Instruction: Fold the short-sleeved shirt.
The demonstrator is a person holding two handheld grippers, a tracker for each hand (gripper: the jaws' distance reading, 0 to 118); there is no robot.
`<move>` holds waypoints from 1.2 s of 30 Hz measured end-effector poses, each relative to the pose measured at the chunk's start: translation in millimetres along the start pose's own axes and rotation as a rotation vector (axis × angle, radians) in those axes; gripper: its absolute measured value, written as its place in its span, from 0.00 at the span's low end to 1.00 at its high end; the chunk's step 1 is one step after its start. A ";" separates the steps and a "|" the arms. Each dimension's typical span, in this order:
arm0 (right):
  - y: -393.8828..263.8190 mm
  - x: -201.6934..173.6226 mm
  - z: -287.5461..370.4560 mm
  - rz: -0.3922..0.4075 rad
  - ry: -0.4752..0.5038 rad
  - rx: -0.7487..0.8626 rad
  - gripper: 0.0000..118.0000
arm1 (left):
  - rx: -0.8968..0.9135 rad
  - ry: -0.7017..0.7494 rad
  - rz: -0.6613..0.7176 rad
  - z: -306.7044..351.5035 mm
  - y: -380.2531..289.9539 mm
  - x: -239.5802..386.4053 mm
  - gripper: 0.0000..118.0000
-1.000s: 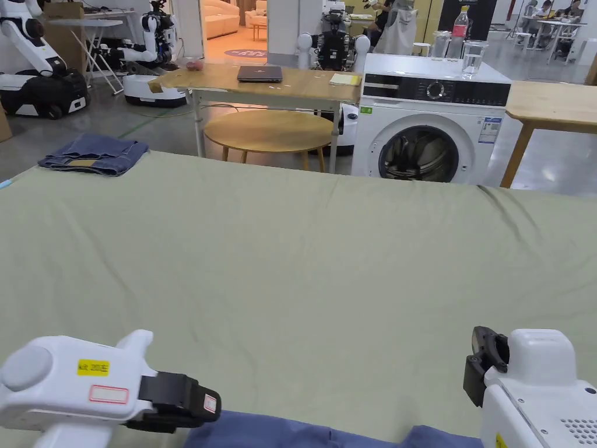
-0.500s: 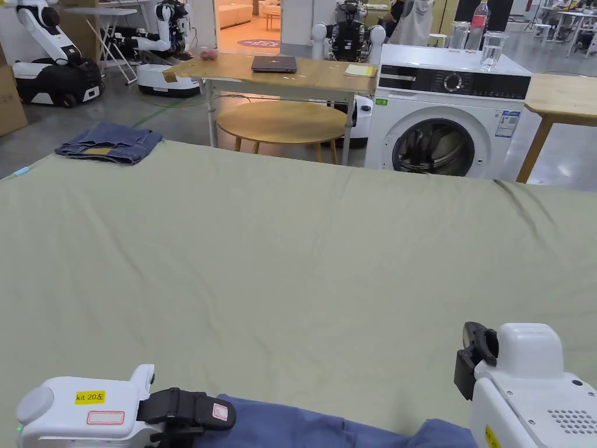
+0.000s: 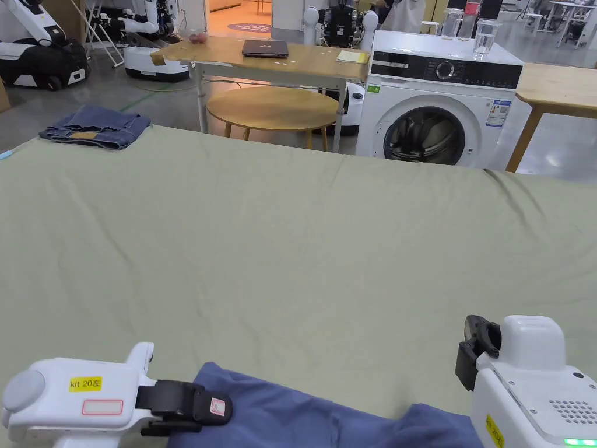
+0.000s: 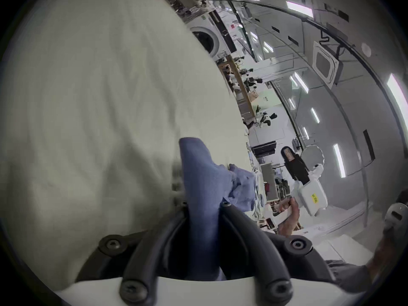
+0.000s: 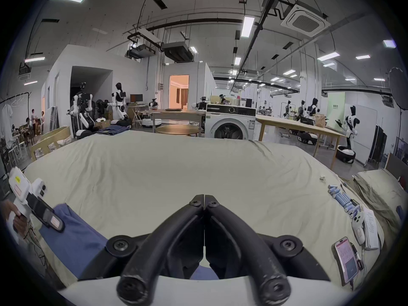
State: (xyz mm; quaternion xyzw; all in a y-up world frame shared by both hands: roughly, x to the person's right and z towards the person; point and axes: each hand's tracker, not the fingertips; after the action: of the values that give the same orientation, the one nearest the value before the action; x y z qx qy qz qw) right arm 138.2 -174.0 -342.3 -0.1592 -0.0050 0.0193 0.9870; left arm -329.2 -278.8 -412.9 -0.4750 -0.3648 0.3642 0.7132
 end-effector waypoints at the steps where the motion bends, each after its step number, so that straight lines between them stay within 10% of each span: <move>1: 0.1 0.3 -0.1 0.000 0.000 0.000 0.00 | 0.002 0.014 -0.006 5.2 3.1 5.8 0.06; 14: 8.0 -8.4 1.2 0.013 0.029 0.018 0.00 | 0.128 0.447 -0.084 116.9 36.1 82.5 0.06; 36: 1.7 -0.3 4.5 -0.013 0.022 -0.003 0.00 | -0.190 0.511 -0.183 -86.7 13.2 192.3 0.06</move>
State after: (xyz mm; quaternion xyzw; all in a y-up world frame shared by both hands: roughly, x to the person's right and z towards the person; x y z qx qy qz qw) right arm 137.8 -171.0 -338.6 -0.1607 0.0050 0.0112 0.9869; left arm -166.3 -144.2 -416.4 -0.5812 -0.2473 0.1311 0.7641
